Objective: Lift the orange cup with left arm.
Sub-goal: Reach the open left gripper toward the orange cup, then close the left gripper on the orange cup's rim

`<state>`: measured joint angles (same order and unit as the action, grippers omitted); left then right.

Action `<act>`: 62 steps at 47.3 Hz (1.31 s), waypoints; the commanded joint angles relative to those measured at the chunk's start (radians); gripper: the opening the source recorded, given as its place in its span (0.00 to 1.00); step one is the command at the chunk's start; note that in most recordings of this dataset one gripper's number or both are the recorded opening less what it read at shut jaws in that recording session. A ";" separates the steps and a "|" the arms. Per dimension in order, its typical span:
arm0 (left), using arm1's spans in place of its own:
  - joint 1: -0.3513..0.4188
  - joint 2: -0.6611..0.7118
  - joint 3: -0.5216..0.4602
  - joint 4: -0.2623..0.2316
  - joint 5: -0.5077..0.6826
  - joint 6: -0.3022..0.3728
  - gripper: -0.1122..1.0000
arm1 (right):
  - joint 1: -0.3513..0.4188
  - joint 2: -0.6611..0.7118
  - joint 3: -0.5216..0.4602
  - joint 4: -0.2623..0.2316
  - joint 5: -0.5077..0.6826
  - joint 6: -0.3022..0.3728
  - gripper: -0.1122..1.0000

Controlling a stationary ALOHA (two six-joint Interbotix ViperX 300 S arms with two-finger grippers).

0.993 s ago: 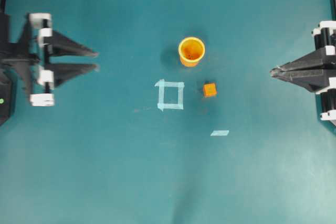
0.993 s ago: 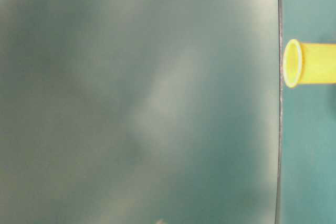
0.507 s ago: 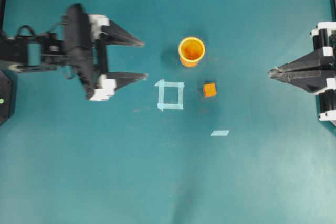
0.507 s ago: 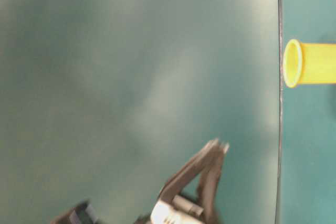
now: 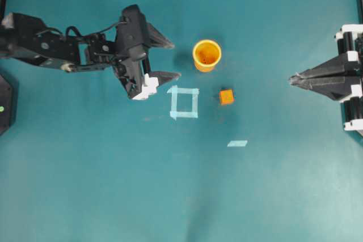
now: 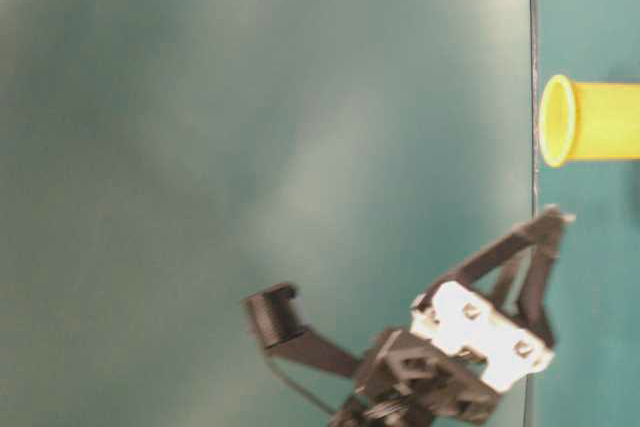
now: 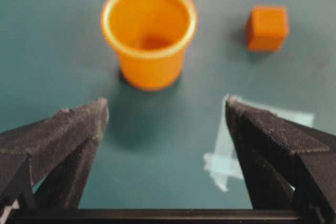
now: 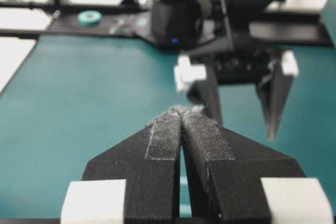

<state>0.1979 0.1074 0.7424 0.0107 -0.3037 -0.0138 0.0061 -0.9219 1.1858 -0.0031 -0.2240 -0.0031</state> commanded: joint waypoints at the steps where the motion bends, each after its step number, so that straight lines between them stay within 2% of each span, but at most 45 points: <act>1: 0.003 0.026 -0.035 0.000 -0.020 -0.002 0.88 | 0.002 0.003 -0.031 -0.002 -0.003 -0.003 0.10; 25: 0.005 0.170 -0.164 0.000 -0.023 -0.003 0.88 | 0.000 0.003 -0.034 -0.003 -0.003 -0.003 0.10; 44: 0.006 0.222 -0.212 0.000 -0.023 -0.003 0.88 | 0.002 0.005 -0.034 -0.002 -0.008 -0.005 0.10; 62: 0.006 0.278 -0.298 0.000 -0.025 -0.002 0.88 | 0.002 0.006 -0.032 -0.002 -0.003 -0.003 0.10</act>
<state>0.2010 0.4004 0.4725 0.0092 -0.3191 -0.0169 0.0061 -0.9189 1.1842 -0.0046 -0.2240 -0.0061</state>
